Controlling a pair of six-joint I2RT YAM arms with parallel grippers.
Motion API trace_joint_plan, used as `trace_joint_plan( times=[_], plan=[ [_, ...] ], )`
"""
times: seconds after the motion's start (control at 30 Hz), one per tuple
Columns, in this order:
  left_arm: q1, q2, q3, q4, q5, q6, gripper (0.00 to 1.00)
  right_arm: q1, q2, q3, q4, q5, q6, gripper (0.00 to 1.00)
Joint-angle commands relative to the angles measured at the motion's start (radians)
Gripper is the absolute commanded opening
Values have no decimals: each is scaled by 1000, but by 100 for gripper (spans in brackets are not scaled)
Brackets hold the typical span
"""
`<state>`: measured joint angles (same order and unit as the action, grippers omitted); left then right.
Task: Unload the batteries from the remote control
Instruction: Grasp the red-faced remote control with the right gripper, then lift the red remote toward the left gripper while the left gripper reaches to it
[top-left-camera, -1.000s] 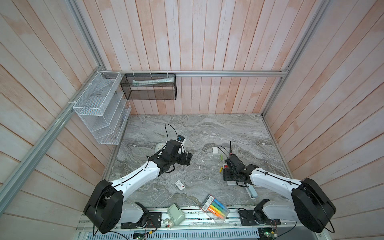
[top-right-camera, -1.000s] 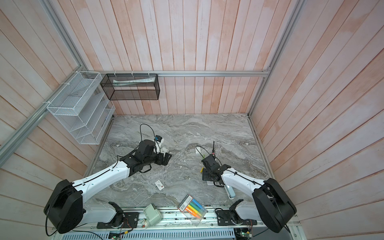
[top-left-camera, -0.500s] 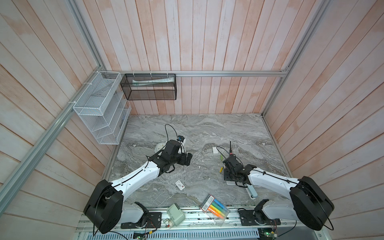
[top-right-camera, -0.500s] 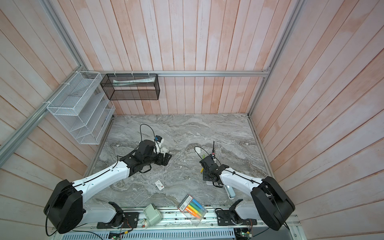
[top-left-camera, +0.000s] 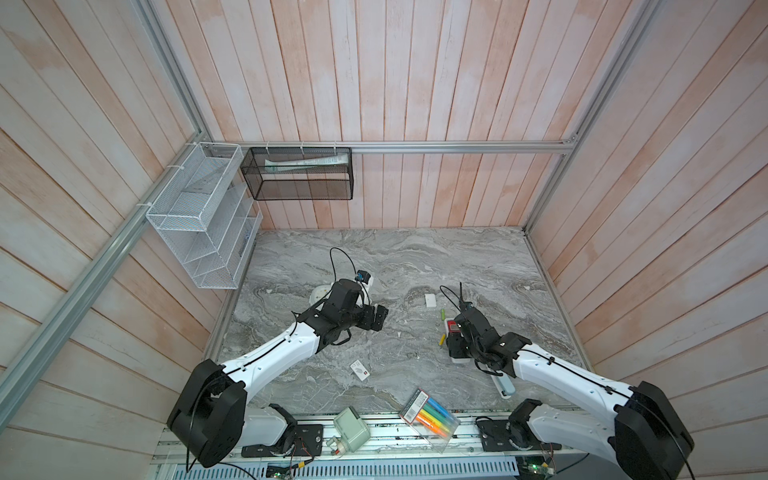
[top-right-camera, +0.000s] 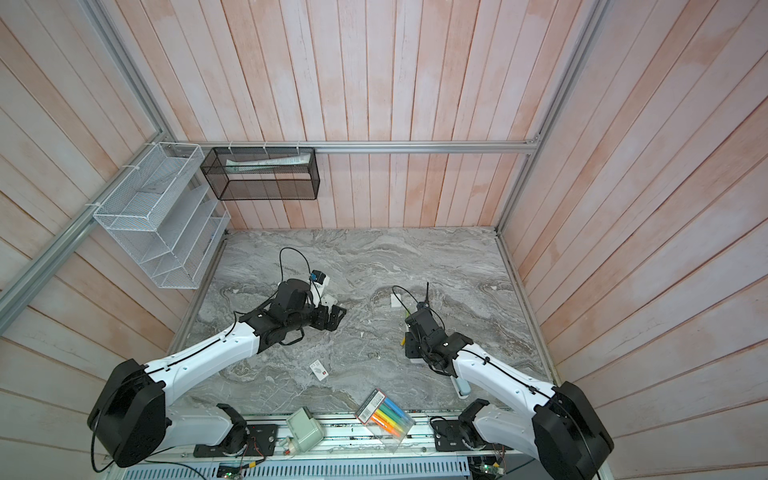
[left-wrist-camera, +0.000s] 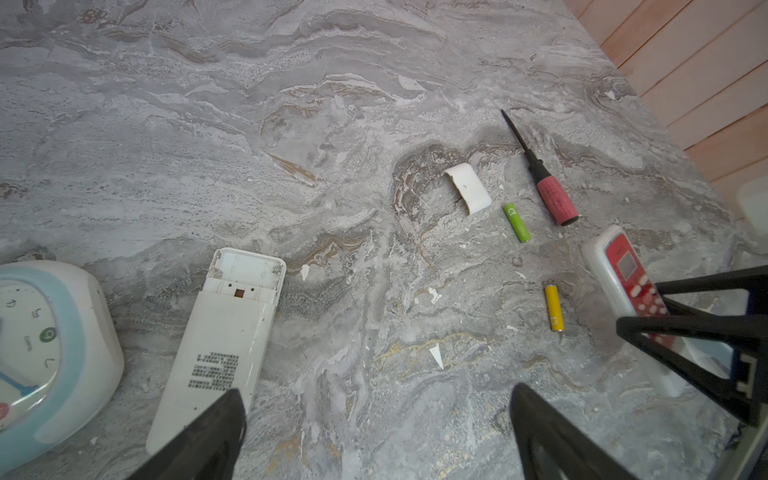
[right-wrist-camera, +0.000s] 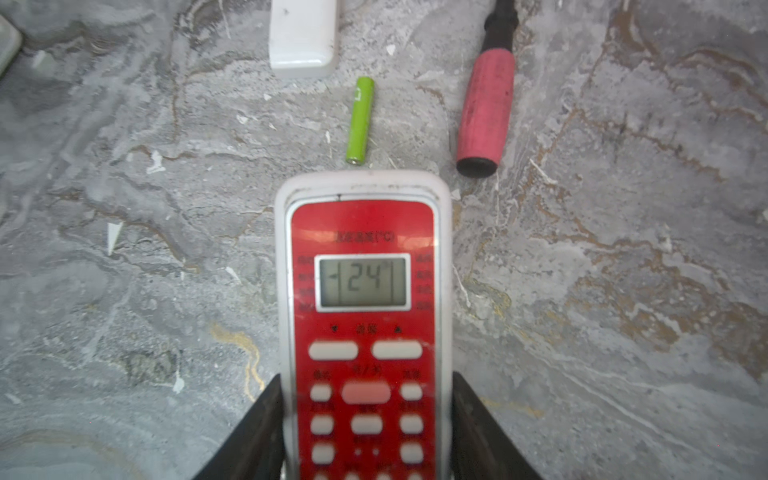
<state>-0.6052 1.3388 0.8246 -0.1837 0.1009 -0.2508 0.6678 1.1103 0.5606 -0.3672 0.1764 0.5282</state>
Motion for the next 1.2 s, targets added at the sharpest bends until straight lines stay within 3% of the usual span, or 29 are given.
trace_joint_plan(
  times=[0.0, 0.3, 0.7, 0.93, 1.17],
  plan=[
    [-5, -1, 28, 49, 81, -37, 100, 10, -21, 50, 84, -69, -101, 36],
    [-5, 7, 38, 157, 238, -140, 100, 12, 40, 86, 323, -248, -257, 36],
    [-4, 81, 30, 333, 377, -252, 93, 21, 117, 104, 488, -402, -285, 35],
    [-4, 144, 43, 401, 417, -304, 88, 37, 140, 128, 523, -431, -299, 35],
    [-2, 174, 49, 451, 433, -356, 75, 56, 179, 163, 533, -414, -313, 34]
  ],
)
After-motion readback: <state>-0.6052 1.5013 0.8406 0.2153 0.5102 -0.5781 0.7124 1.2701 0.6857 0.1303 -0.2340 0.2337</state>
